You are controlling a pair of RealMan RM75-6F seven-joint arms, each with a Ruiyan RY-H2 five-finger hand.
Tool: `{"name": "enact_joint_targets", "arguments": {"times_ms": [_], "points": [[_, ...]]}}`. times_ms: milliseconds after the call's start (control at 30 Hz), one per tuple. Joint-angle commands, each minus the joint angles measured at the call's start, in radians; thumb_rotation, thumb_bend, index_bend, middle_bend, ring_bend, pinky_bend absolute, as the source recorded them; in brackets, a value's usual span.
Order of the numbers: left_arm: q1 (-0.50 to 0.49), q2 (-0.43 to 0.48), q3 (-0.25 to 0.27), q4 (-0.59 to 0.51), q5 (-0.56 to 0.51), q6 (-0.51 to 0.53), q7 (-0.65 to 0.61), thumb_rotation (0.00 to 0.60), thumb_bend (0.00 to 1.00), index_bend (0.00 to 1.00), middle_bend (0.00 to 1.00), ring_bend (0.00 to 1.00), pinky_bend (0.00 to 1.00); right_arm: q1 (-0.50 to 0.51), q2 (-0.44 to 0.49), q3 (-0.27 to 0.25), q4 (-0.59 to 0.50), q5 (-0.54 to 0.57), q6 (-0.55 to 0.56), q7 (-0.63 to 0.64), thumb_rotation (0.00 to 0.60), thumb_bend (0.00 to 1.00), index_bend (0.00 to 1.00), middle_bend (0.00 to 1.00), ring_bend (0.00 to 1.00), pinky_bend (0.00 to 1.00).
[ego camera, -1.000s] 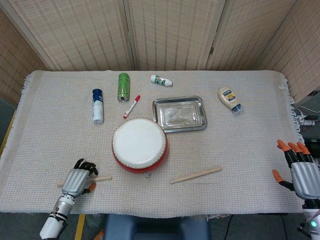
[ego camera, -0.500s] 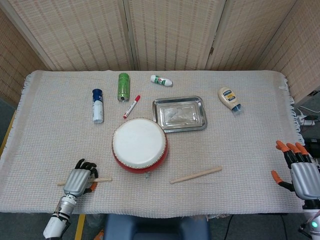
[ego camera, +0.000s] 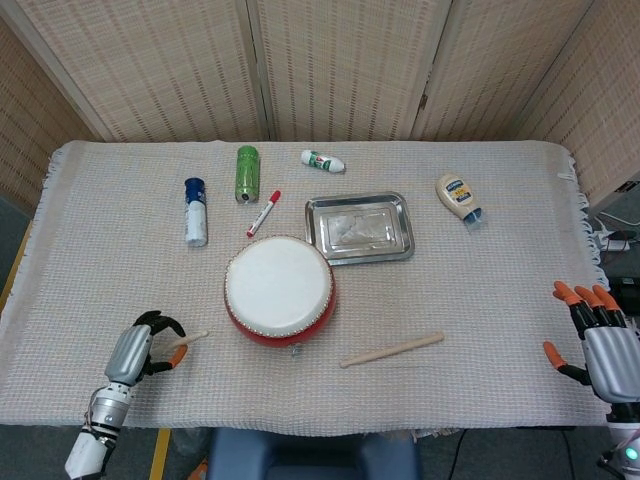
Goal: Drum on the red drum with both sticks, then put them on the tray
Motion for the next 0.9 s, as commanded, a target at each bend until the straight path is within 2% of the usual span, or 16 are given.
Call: {"name": "enact_joint_targets", "arguments": {"times_ms": [33, 233, 433, 600, 700, 900], "points": [[0.022, 0.063, -0.066, 0.044, 0.020, 0.036, -0.513, 0.600, 0.49, 0.60, 0.45, 0.32, 0.18, 0.000, 0.001, -0.001, -0.004, -0.003, 0.002, -0.005, 0.600, 0.24, 0.07, 0.19, 0.00, 0.04], [0.014, 0.074, -0.099, 0.098, -0.012, -0.041, -0.932, 0.600, 0.49, 0.56, 0.47, 0.33, 0.23, 0.003, 0.002, 0.001, -0.013, -0.002, -0.003, -0.012, 0.600, 0.24, 0.07, 0.19, 0.00, 0.04], [0.004, 0.065, -0.116, 0.153, -0.031, -0.109, -1.193, 0.600, 0.50, 0.54, 0.48, 0.35, 0.28, 0.010, 0.006, 0.003, -0.016, 0.002, -0.017, 0.001, 0.600, 0.24, 0.07, 0.19, 0.00, 0.04], [-0.010, 0.078, -0.119, 0.183, -0.025, -0.193, -1.464, 0.600, 0.50, 0.51, 0.48, 0.39, 0.34, 0.012, 0.015, 0.007, -0.021, 0.002, -0.014, 0.004, 0.600, 0.24, 0.08, 0.19, 0.00, 0.04], [-0.017, 0.071, -0.112, 0.217, -0.009, -0.215, -1.549, 0.600, 0.51, 0.47, 0.48, 0.39, 0.36, 0.009, 0.022, 0.010, -0.027, 0.001, -0.004, -0.001, 0.600, 0.24, 0.08, 0.19, 0.00, 0.04], [-0.027, 0.046, -0.095, 0.263, 0.010, -0.235, -1.618, 0.600, 0.51, 0.38, 0.47, 0.39, 0.37, 0.006, 0.037, 0.017, -0.043, -0.003, 0.013, -0.011, 0.600, 0.24, 0.08, 0.19, 0.00, 0.04]]}}
